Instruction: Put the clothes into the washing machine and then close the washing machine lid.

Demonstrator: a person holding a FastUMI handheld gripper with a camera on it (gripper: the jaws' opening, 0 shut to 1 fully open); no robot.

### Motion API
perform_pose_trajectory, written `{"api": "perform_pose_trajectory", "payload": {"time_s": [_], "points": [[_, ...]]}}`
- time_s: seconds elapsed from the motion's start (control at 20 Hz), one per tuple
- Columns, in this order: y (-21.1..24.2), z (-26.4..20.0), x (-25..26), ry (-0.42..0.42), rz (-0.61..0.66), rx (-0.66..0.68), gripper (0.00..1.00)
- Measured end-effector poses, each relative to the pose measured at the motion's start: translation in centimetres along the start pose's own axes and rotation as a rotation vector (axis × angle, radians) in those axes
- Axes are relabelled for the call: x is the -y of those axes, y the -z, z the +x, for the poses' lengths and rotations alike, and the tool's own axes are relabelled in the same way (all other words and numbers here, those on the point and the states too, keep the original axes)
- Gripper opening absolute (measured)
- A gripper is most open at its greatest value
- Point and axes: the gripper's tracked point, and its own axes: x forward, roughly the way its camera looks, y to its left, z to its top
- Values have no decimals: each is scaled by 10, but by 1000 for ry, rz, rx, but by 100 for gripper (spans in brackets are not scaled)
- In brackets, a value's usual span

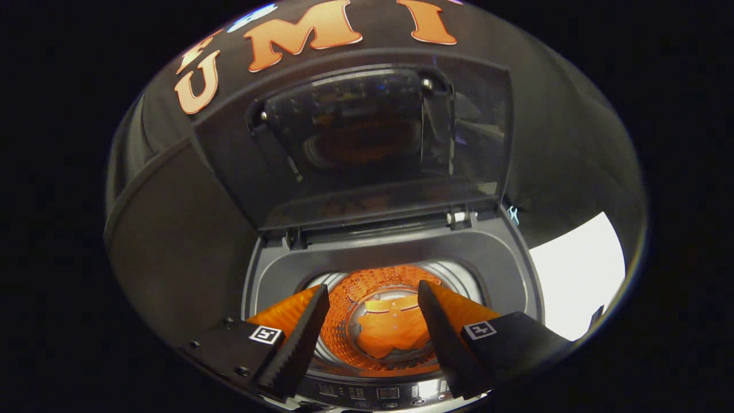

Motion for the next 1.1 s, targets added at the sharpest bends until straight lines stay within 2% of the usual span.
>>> {"api": "perform_pose_trajectory", "payload": {"time_s": [0.55, 1.1], "points": [[-105, -77, -35, -36, -39, 226, 99], [-214, -113, -73, -89, -72, 387, 99]]}}
